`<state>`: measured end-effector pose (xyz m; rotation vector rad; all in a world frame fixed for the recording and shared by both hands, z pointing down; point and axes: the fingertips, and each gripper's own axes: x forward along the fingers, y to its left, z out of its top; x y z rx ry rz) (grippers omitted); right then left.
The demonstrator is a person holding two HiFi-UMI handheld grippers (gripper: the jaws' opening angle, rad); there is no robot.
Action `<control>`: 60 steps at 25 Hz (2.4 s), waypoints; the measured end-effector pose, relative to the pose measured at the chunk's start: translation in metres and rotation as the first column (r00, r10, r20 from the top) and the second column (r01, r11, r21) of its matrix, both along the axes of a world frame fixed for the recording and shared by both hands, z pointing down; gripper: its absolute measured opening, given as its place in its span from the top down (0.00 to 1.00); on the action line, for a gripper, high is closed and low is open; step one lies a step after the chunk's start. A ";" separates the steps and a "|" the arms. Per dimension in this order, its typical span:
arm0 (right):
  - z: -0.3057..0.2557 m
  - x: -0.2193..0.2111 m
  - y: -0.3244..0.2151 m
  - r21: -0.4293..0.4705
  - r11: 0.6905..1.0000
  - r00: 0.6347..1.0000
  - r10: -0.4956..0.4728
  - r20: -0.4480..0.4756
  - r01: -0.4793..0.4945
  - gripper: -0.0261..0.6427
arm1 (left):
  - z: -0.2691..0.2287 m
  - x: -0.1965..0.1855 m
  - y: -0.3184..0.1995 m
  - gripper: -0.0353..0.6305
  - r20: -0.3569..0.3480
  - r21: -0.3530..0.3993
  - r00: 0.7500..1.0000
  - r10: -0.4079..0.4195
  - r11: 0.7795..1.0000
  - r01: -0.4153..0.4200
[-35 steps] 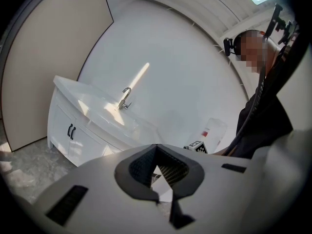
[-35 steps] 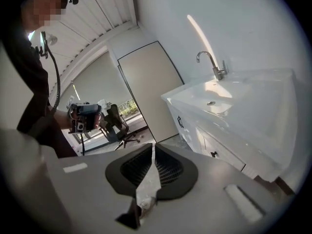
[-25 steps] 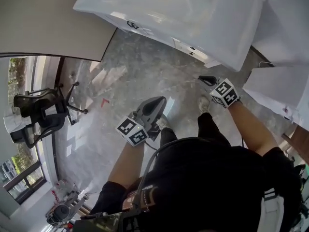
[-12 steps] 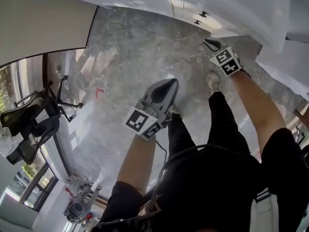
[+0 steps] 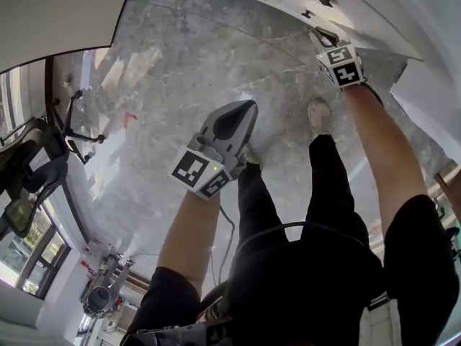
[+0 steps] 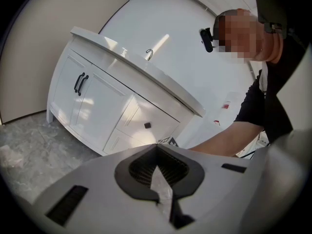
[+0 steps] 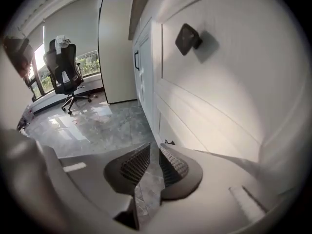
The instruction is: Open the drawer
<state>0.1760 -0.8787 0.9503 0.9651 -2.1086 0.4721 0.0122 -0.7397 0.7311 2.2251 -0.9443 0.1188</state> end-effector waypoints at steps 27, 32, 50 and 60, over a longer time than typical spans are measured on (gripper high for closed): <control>0.093 -0.003 -0.043 0.052 0.998 0.979 0.056 -0.197 -0.046 0.76 | 0.061 -0.006 0.011 0.95 0.027 -0.064 0.997 0.072 0.996 -0.070; 0.088 0.003 -0.048 0.038 0.986 0.963 0.164 -0.213 -0.159 0.93 | 0.056 -0.010 0.013 0.95 0.023 -0.057 0.998 0.064 0.996 -0.063; 0.084 -0.020 -0.003 -0.026 0.962 0.949 0.265 -0.169 -0.273 0.95 | 0.044 -0.034 0.026 0.95 0.011 -0.054 0.999 0.031 0.998 -0.031; 0.084 -0.029 0.011 -0.047 0.956 0.946 0.277 -0.169 -0.288 0.95 | 0.038 -0.041 0.032 0.95 0.005 -0.037 1.000 0.030 0.999 -0.030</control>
